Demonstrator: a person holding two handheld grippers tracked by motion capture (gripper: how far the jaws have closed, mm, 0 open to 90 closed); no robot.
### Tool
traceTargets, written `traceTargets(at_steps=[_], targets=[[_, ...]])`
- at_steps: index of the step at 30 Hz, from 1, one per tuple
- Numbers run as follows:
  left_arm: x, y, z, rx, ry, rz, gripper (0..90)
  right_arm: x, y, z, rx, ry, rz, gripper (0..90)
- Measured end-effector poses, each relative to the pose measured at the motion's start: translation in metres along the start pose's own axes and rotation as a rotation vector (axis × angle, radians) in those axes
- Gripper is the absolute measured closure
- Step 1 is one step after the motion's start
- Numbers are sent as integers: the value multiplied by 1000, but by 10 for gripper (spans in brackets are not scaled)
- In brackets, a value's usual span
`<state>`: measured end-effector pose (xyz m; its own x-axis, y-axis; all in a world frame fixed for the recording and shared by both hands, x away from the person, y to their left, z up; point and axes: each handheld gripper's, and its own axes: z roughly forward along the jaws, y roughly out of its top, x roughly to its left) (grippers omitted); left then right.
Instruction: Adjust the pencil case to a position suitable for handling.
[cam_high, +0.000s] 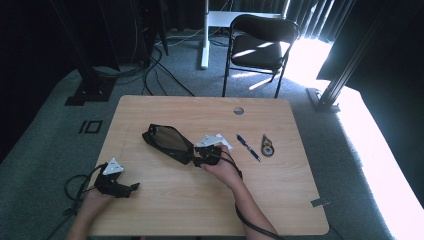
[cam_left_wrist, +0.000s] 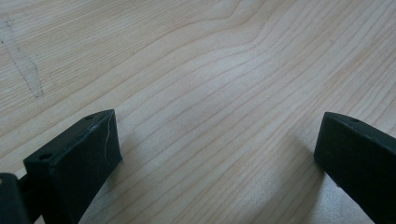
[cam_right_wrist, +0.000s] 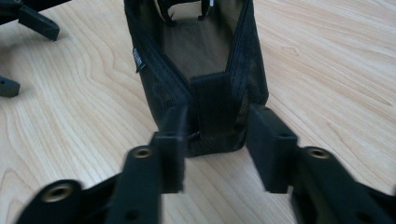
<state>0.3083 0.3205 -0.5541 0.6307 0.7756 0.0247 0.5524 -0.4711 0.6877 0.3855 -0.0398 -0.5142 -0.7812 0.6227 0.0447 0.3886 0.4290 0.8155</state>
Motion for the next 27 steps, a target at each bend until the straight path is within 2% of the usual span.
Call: traceTargets(at_steps=[1,2,12,20,27], targets=[[0,0,0,0,0,0,6,0,2,1,13,-2,0,691],[0,0,0,0,0,0,6,0,2,1,22,-1,2,721],[0,0,0,0,0,0,6,-3,-6,-10,20,-25,15,729],[0,0,0,0,0,0,6,-10,-22,-34,33,-34,62,729],[0,0,0,0,0,2,6,-9,-31,-51,32,-43,61,729]])
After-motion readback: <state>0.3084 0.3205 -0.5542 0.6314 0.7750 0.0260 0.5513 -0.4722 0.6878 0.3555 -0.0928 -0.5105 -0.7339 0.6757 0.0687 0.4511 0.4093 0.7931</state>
